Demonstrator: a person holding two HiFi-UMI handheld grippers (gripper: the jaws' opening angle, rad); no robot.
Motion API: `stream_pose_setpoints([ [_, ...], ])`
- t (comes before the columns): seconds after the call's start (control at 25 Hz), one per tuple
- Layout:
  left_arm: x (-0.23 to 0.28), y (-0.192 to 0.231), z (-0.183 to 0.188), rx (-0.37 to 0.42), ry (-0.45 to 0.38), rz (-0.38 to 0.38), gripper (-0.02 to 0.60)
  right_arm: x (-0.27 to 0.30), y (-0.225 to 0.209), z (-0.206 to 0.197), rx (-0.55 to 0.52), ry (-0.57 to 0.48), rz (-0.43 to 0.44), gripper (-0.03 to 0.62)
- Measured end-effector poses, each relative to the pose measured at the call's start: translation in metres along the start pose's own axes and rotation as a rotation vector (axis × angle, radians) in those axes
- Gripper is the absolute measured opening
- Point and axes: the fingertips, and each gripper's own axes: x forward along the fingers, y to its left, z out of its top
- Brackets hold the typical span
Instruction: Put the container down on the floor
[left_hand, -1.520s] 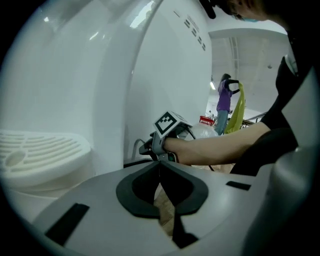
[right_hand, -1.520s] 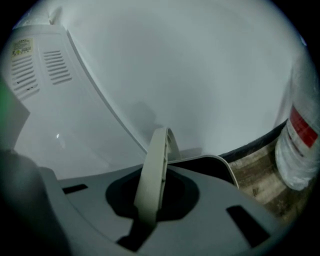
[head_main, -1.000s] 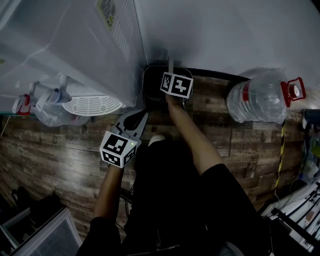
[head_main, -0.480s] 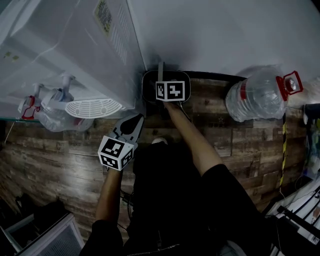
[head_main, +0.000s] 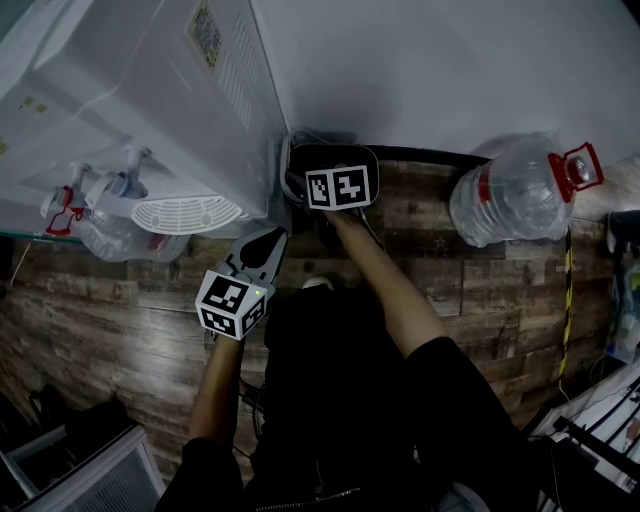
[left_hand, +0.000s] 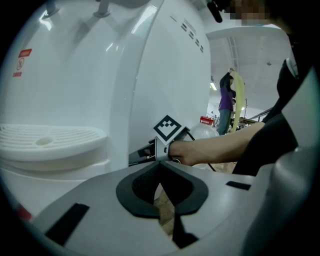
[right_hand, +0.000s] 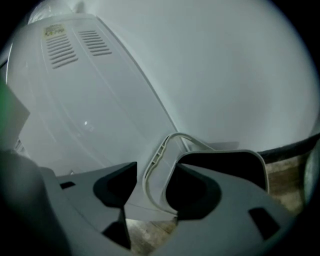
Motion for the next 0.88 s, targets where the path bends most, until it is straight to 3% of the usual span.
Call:
stream_pose_setpoints([
  [0.16, 0.001, -0.002, 0.007, 0.012, -0.02, 0.012, 0.015, -0.008, -0.003, -0.005, -0.005, 0.02, 0.016, 0.223],
  [0.24, 0.002, -0.003, 0.013, 0.024, -0.034, 0.022, 0.015, -0.015, -0.004, -0.005, -0.001, 0.013, 0.034, 0.146],
  [0.32, 0.003, -0.004, 0.019, 0.038, -0.049, 0.032, 0.015, -0.025, -0.004, 0.0, -0.003, -0.033, 0.043, 0.029],
  [0.36, 0.003, -0.005, 0.021, 0.044, -0.056, 0.036, 0.015, -0.032, -0.004, 0.005, -0.008, -0.066, 0.043, 0.013],
  [0.56, 0.005, -0.01, 0.034, 0.068, -0.079, 0.04, 0.015, -0.062, -0.009, 0.026, -0.059, -0.192, 0.01, 0.011],
  [0.88, 0.003, -0.018, 0.059, 0.077, -0.066, 0.027, 0.015, -0.098, -0.012, 0.043, -0.072, -0.235, -0.049, 0.011],
])
